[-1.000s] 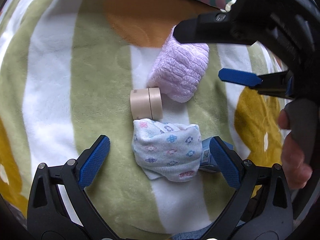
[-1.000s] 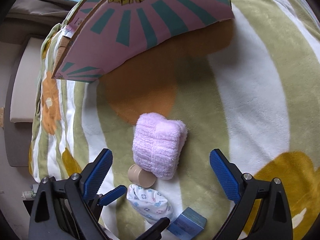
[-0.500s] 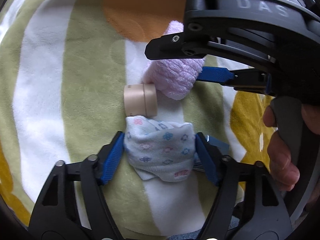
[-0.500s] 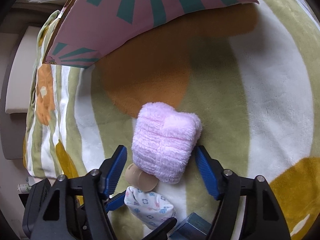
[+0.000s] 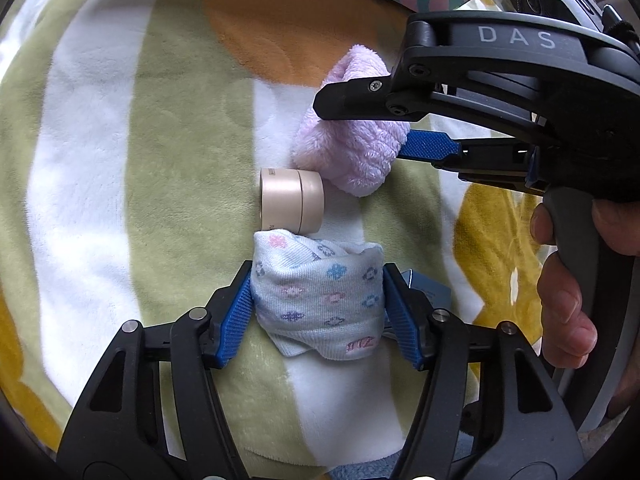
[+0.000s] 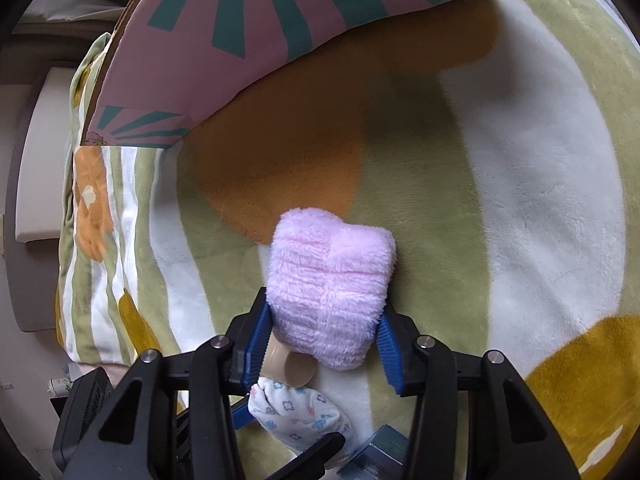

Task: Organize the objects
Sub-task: 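Grasp the white patterned sock with the left tool while the right tool grasps the pink towel, then lift the sock and pink towel and carry them toward the cardboard box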

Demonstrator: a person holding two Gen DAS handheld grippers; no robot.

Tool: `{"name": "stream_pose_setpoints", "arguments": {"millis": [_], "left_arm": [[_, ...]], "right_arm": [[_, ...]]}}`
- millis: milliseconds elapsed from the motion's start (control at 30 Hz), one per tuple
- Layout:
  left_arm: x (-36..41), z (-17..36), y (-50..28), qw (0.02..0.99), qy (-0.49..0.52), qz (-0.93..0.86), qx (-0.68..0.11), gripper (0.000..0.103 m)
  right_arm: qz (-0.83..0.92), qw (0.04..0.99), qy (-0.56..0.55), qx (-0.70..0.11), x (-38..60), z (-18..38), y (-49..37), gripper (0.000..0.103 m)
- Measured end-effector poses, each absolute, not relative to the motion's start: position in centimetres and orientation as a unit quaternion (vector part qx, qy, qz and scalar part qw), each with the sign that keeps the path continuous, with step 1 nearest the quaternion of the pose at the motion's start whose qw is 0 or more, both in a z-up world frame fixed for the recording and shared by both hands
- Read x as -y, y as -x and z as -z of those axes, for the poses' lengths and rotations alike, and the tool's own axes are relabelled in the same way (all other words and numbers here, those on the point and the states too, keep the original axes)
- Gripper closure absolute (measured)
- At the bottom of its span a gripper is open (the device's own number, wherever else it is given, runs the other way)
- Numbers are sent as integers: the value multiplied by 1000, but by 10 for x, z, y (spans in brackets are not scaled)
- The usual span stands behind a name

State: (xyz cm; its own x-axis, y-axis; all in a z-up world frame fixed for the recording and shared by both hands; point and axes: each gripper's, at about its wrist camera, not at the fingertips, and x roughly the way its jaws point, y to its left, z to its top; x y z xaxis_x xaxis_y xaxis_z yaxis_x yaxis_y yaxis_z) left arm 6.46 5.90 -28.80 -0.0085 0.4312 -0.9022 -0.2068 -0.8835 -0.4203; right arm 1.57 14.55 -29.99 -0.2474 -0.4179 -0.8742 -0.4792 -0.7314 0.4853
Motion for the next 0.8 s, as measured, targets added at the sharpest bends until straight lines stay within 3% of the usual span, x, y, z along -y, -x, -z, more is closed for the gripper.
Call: {"name": "stream_pose_setpoints", "arguments": {"millis": [800], "left_arm": [[-65,224,-33,219,649,-723,84,45]], "right_arm": [[-716,34,593,-368,-158,256,-22,59]]}}
